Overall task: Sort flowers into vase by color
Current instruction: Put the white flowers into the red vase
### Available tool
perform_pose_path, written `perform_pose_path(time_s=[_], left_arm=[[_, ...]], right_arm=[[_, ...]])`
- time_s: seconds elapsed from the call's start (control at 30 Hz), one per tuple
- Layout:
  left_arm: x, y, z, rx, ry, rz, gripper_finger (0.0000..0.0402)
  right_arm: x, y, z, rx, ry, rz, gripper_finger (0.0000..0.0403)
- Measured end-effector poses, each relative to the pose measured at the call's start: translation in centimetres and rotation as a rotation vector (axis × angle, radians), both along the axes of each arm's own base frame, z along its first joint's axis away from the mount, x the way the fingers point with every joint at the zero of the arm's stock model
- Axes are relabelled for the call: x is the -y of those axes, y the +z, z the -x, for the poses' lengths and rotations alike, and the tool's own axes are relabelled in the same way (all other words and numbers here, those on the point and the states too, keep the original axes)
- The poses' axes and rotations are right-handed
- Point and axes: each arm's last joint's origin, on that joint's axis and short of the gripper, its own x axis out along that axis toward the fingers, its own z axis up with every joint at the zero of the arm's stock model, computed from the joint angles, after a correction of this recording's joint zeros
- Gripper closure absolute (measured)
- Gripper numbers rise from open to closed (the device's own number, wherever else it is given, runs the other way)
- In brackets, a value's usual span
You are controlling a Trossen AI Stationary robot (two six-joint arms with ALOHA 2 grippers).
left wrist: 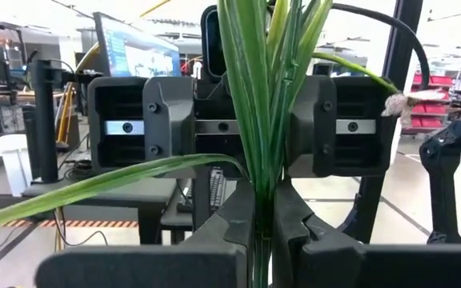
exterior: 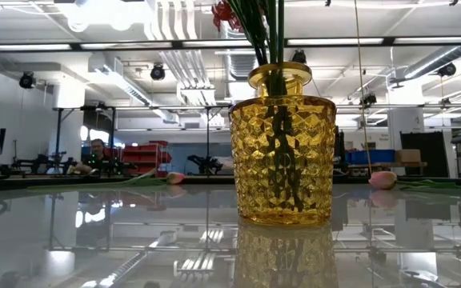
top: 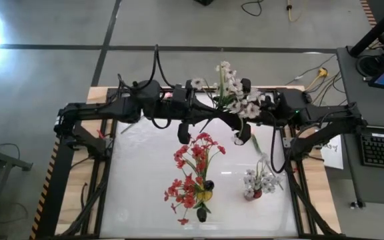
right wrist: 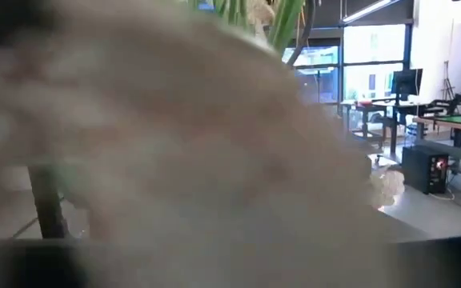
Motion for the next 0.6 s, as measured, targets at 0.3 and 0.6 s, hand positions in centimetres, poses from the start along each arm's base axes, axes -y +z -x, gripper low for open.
perform_pose_path(time_s=[0.3, 0.6], left_arm=[[0.00, -0.13, 0.12, -0.023, 0.010, -0.004, 0.0401], [-0.05, -0.29, 0.15, -0.040, 0.051, -0.041, 0.0401]], right_arm=[[0.14, 0.02, 0.29, -0.009, -0.037, -0.024, 0.0264], [0.26, 0.09, 0.74, -0.015, -0.046, -0.072, 0.0174]])
